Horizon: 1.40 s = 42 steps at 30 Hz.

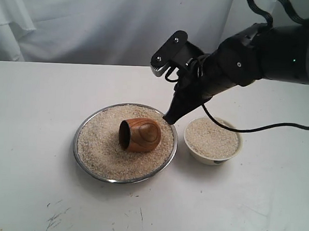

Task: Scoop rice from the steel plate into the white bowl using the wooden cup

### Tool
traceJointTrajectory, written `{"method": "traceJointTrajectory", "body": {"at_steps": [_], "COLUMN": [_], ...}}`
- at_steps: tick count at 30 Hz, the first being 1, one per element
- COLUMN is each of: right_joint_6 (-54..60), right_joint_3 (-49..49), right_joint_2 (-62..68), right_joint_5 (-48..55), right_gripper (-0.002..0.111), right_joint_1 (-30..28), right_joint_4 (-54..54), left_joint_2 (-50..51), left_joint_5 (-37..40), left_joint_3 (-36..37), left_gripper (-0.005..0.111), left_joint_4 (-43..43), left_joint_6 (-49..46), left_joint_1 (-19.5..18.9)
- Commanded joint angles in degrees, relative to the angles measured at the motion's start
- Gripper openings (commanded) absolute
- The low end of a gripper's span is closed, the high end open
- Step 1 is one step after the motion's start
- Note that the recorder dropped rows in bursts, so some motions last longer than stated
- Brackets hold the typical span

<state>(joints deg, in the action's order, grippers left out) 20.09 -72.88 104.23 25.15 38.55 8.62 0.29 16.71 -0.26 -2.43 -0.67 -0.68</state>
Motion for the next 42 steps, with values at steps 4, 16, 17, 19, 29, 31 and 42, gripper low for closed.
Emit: {"method": "traceJointTrajectory", "body": {"at_steps": [4,16,17,19,29,31,42], "right_joint_6": [5.64,-9.07,-6.75,-0.03,52.48,59.53,76.11], "right_joint_3": [0.73,0.73,0.73,0.73,0.5,0.35,0.27], "right_joint_2": [-0.97,-2.77,-2.77,-2.77,-1.35,-0.51,4.14], "right_joint_5": [-0.41,-1.28,-1.93,-3.59,-3.61,-3.26,1.62], "right_gripper": [0.0,0.0,0.0,0.0,0.0,0.0,0.0], "right_joint_1": [-1.88,-9.26,-10.08,-11.44,-14.76,-15.5,-16.89], "right_joint_4": [-7.63,10.81,9.96,5.27,-36.57,-43.2,-52.86], "left_joint_2": [-0.29,-0.29,-0.29,-0.29,-0.29,-0.29,-0.29], "left_joint_5": [-0.36,-0.36,-0.36,-0.36,-0.36,-0.36,-0.36], "left_joint_3": [0.26,0.26,0.26,0.26,0.26,0.26,0.26], "left_gripper": [0.0,0.0,0.0,0.0,0.0,0.0,0.0], "left_joint_4": [-0.04,-0.04,-0.04,-0.04,-0.04,-0.04,-0.04], "left_joint_6": [0.18,0.18,0.18,0.18,0.18,0.18,0.18], "left_joint_1": [0.09,0.09,0.09,0.09,0.09,0.09,0.09]}}
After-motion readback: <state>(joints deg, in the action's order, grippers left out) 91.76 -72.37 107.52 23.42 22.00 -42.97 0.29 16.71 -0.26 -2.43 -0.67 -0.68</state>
